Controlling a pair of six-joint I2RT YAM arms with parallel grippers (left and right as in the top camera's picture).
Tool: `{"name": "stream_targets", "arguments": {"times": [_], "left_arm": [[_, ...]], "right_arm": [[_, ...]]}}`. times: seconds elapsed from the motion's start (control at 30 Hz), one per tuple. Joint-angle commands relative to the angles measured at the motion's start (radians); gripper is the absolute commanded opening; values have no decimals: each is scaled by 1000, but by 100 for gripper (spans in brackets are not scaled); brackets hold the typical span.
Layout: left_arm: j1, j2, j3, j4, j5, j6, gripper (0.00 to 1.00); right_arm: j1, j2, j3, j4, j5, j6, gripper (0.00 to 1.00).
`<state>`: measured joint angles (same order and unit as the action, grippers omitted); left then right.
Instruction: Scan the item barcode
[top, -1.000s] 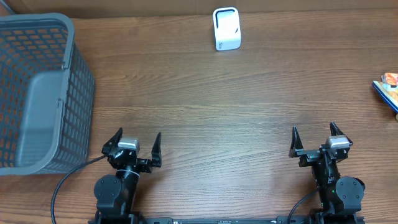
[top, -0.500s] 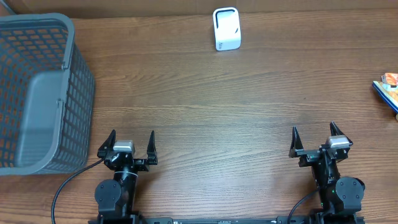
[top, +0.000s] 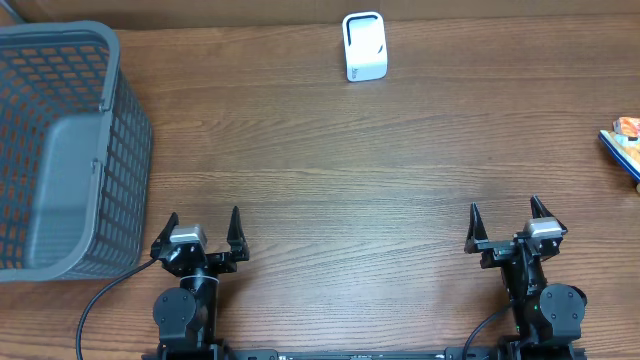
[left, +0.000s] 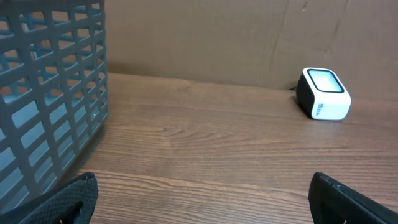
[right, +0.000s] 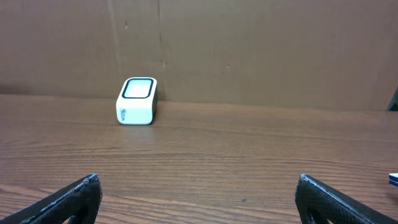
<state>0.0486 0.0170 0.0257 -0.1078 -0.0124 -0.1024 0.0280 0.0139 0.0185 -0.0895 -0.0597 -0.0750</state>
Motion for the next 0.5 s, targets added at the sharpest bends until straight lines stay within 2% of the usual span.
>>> {"name": "stream_targets", "arguments": {"times": [0.0, 0.47], "left_arm": [[6, -14, -10, 4, -5, -9, 100], [5, -13, -10, 2, 10, 58, 100]], "right_arm": [[5, -11, -10, 8, 6, -1, 100], [5, -11, -10, 8, 6, -1, 100]]}}
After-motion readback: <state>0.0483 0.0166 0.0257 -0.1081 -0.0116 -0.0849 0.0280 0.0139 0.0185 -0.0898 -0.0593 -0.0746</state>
